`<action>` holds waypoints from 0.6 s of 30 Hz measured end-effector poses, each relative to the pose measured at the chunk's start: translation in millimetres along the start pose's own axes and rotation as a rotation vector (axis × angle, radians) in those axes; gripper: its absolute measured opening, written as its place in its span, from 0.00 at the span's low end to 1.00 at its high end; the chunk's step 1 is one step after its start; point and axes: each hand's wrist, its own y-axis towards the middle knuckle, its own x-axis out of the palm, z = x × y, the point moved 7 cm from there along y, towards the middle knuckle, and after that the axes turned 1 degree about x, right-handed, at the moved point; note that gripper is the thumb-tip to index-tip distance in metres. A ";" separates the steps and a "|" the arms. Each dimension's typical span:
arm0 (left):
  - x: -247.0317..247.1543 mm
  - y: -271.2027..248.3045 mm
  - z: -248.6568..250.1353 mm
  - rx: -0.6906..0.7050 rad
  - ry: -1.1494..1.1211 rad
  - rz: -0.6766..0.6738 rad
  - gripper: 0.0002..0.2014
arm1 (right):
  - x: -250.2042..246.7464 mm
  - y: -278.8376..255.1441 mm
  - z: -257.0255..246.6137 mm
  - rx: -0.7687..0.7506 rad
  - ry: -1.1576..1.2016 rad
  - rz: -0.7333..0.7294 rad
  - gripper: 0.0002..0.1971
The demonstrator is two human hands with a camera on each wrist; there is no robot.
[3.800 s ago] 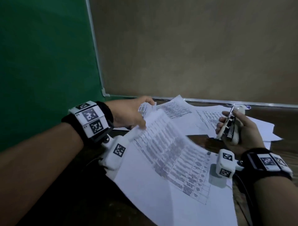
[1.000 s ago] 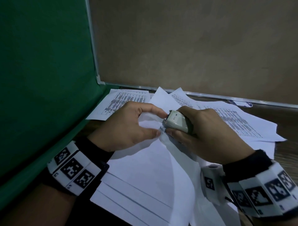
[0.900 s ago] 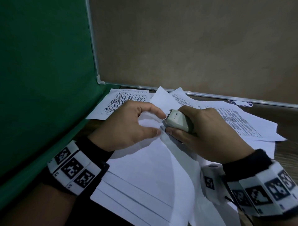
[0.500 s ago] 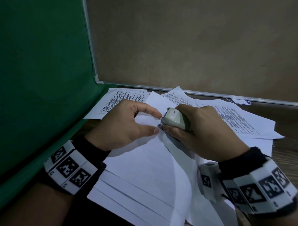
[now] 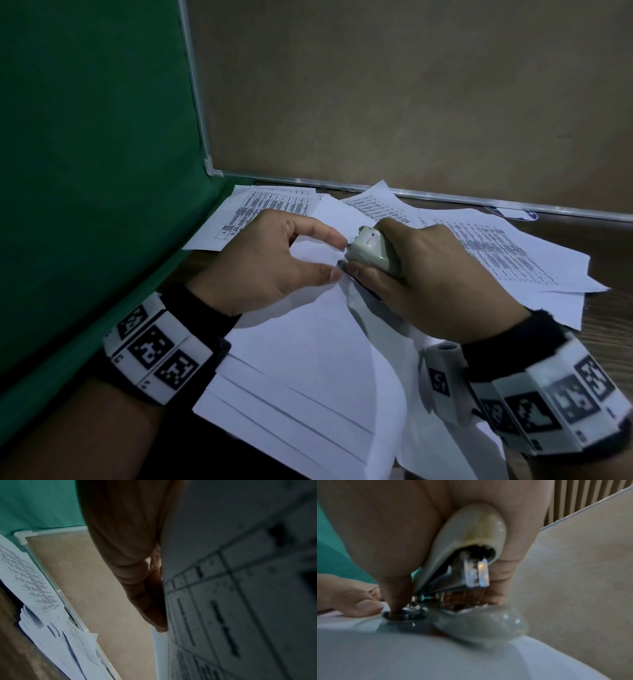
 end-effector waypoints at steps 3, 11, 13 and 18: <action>-1.9 0.0 -1.0 -0.006 -0.007 0.004 0.14 | -4.1 0.1 -2.5 -0.026 0.036 0.034 0.22; -5.1 -0.3 -1.6 -0.005 -0.060 -0.007 0.13 | -9.8 0.4 -1.4 -0.014 0.118 0.040 0.23; -7.0 -1.8 -0.7 -0.005 -0.089 -0.009 0.13 | -10.4 0.8 -2.9 -0.008 0.126 0.047 0.23; -13.4 -3.5 -2.6 -0.038 -0.086 -0.014 0.16 | -36.8 -1.6 -0.3 0.059 0.374 0.141 0.16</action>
